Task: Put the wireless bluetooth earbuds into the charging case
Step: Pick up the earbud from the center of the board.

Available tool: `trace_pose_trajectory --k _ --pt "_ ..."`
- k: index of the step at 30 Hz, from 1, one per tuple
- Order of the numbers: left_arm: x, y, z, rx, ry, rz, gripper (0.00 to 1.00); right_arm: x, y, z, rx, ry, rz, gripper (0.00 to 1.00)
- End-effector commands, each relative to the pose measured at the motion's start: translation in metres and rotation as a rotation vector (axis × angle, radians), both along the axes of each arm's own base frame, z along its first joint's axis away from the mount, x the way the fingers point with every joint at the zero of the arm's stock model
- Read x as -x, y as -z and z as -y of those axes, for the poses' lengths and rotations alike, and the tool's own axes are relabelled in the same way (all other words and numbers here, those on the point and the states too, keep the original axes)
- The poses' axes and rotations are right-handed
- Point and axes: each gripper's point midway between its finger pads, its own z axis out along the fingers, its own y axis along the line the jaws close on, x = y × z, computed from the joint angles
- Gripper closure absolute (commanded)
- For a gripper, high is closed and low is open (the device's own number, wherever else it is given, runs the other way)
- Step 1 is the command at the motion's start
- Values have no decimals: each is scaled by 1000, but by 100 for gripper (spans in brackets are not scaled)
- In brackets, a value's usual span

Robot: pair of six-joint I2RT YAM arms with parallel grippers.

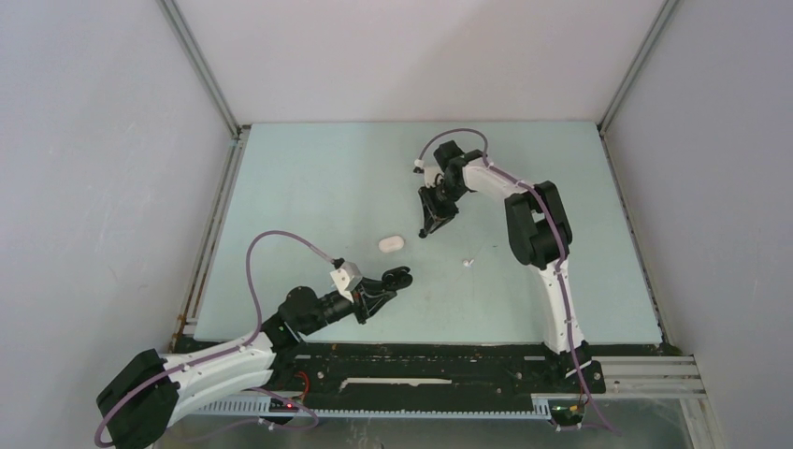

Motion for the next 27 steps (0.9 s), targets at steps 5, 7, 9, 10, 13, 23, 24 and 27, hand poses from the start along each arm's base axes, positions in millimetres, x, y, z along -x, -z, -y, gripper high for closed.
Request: trace_pose_trajectory --k 5,7,9,10,13,23,24,27 --pt "-3 -9 1 14 -5 41 100 -7 6 -10 31 -19 28 81" --pt "-3 -9 1 14 -4 41 100 -7 5 -13 33 -28 35 81" --pt "-3 -10 2 15 -3 40 100 -8 4 -14 31 -31 42 82" --pt "-3 -9 2 14 -1 40 100 -8 3 -16 28 -35 44 82" --pt "-3 -9 3 11 4 39 100 -8 -2 -21 17 -45 53 82" --pt "-2 -8 5 4 13 30 100 -10 -9 -39 2 -86 82 81" --pt "-2 -8 5 4 12 31 100 -9 -9 -40 7 -91 84 81" --pt "-2 -8 4 5 12 30 100 -8 -9 -40 27 -93 95 82"
